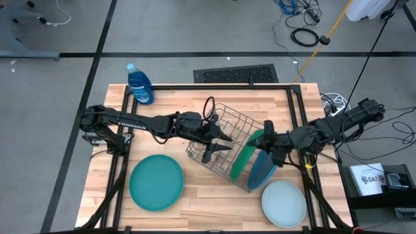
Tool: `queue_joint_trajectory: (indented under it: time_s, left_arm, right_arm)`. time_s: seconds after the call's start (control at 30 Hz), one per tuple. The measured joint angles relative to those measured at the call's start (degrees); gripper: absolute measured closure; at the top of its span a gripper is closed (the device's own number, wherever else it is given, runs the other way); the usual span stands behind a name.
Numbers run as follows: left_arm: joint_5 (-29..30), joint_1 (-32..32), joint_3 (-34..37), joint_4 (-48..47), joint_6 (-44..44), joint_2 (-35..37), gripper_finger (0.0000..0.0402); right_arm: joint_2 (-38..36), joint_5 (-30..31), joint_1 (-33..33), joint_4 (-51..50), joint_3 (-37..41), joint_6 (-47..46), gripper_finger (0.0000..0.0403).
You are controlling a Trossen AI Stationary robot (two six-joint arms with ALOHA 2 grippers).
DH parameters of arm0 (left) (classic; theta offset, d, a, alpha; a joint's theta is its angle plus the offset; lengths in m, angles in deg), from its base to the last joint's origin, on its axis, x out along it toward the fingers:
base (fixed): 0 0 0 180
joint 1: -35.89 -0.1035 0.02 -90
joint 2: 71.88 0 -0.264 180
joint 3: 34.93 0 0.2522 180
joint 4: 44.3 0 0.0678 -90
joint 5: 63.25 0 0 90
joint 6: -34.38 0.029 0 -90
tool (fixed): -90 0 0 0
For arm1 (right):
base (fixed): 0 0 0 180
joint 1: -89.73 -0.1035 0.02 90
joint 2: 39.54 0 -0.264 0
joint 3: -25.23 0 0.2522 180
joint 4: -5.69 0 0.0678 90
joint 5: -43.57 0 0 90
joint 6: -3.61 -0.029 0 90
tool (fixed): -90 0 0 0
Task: Sort dishes
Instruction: Put the dark green plate into the dish rack
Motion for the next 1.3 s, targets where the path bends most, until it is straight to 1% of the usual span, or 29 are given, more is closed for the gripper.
queue_joint_trajectory:
  time_s: [0.27,0.4,0.57,1.0,1.17,1.3]
  left_arm:
    - [-0.44,-0.01,0.00,0.00,0.51,0.00,0.0252]
    - [-0.50,-0.02,0.02,-0.35,1.31,0.00,0.0252]
    - [-1.04,-0.15,0.02,-0.82,3.29,0.00,0.0252]
    - [-1.11,-0.40,0.04,-1.20,2.98,0.00,0.0252]
    - [-1.11,-0.13,0.04,-1.17,2.97,0.00,0.0252]
    - [-1.11,-0.13,0.04,-1.16,2.95,0.00,0.0252]
  right_arm:
    - [-4.37,0.75,0.77,6.04,4.93,0.78,0.0400]
    - [-5.57,0.64,1.70,5.94,6.82,-1.84,0.0400]
    - [-6.05,-0.02,1.80,5.90,7.05,-3.02,0.0400]
    - [-3.22,-1.22,1.78,1.51,6.96,-14.38,0.0400]
    - [-1.64,-0.82,1.83,1.55,6.89,-18.27,0.0386]
    - [-0.82,-0.77,2.17,0.88,6.92,-20.76,0.0366]
